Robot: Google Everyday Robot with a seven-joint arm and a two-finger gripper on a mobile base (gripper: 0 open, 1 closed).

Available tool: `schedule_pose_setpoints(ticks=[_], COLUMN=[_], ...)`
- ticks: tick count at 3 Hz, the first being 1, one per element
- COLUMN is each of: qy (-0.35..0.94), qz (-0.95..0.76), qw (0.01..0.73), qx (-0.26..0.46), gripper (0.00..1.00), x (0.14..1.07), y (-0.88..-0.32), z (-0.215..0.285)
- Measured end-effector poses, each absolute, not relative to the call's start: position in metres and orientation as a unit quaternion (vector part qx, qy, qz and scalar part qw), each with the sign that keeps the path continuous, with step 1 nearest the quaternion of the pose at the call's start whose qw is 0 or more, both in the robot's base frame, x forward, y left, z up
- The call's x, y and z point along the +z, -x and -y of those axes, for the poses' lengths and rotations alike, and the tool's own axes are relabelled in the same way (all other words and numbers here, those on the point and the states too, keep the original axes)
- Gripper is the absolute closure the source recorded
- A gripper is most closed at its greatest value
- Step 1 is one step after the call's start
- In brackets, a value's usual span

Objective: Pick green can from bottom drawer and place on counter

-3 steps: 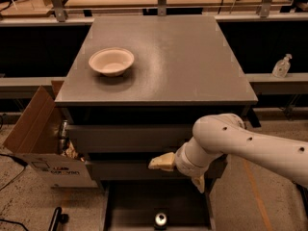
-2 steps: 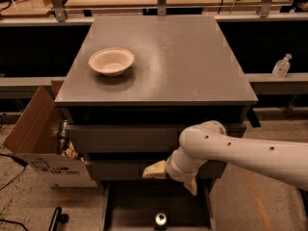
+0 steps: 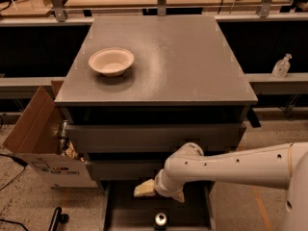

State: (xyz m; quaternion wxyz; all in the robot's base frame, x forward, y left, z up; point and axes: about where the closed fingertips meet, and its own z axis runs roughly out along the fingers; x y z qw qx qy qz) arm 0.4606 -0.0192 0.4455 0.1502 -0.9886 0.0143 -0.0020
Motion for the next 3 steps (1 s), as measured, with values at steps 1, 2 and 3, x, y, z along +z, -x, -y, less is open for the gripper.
schedule_pose_setpoints(ticks=[1, 2, 3], qy=[0.988, 0.992, 0.997], qz=[-0.005, -0.008, 0.003], qw=[0.152, 0.125, 0.075], qx=[-0.01, -0.021, -0.015], gripper=[0.0, 0.0, 0.0], x=[0.443, 0.421, 0.366], y=[-0.463, -0.469, -0.47], z=[0.017, 0.014, 0.014])
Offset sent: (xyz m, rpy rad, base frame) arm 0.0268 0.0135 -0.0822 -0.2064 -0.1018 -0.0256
